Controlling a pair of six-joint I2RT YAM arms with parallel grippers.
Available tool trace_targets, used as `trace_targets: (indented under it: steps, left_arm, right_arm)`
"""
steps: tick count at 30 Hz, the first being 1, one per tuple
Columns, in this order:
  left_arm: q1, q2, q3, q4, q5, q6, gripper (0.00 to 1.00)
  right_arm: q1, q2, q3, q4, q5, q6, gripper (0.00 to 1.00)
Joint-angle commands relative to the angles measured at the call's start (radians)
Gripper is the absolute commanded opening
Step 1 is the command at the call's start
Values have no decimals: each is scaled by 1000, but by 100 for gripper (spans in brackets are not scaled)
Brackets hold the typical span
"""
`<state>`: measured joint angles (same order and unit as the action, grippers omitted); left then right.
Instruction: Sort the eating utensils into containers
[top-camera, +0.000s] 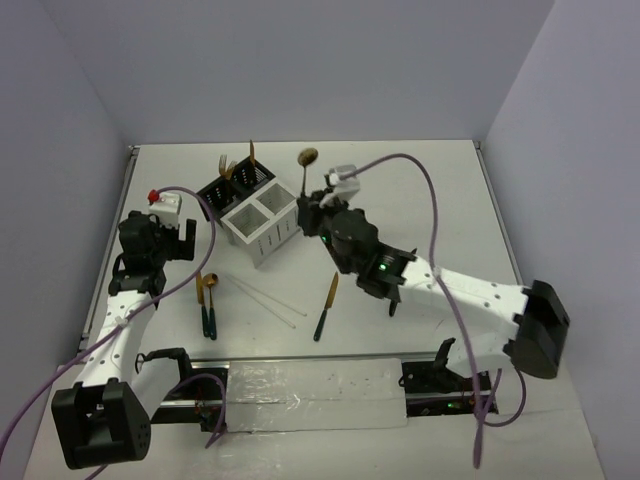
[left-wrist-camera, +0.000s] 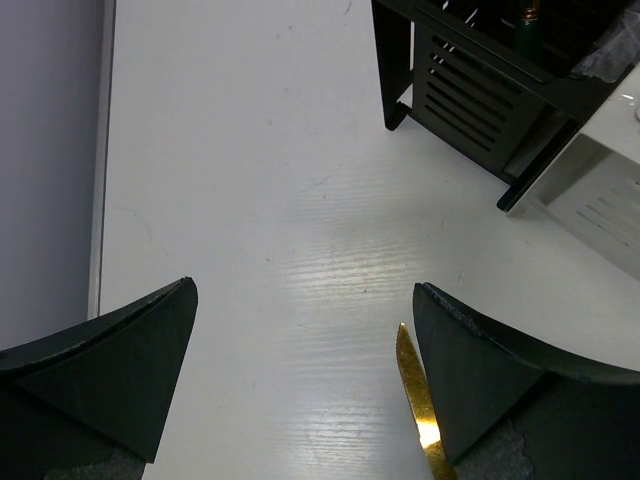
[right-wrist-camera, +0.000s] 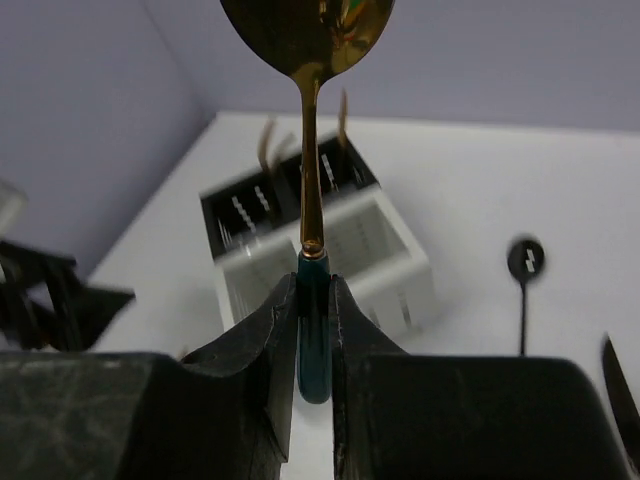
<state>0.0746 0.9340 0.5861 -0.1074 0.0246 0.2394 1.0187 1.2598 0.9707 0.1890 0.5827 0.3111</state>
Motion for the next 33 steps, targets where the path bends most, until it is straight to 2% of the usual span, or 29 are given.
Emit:
trace_targets:
  steps: [1,7,10,15,20,24,28,30,31,33]
  left_arm:
    - [10,3,-2,49,-20,-11,99]
    - [14,29,-5,57,-20,-8,99]
    - [16,45,-5,57,-20,-8,99]
    - [19,57,-3,58,-20,-6,99]
    - [21,68,-2,60,-20,-5,99]
    - [24,66,0,58,-18,-3,99]
    - [25,62,1,52,-18,-3,99]
    - [25,62,0,52,-18,-3,99]
    - [25,62,1,52,-20,-3,99]
    - [25,62,1,51,-18,-3,99]
  right_arm:
    - [-26,225,174,478,14,-288,0]
    - [-130,567,416,445,-96,-231,0]
    - [-163,644,456,419,-96,-216,0]
    - [-190,684,453,298,-145,-133,0]
    - [-187,690,385,270,-202,-52,0]
    - [-187,756,469,146,-214,-58,0]
    - [-187,797,557,-5,-241,-47,8]
    - [-187,785,542,13,-245,-43,15]
    - [-187,774,510,30,-254,-43,25]
    - [-187,738,481,62,-285,-40,30]
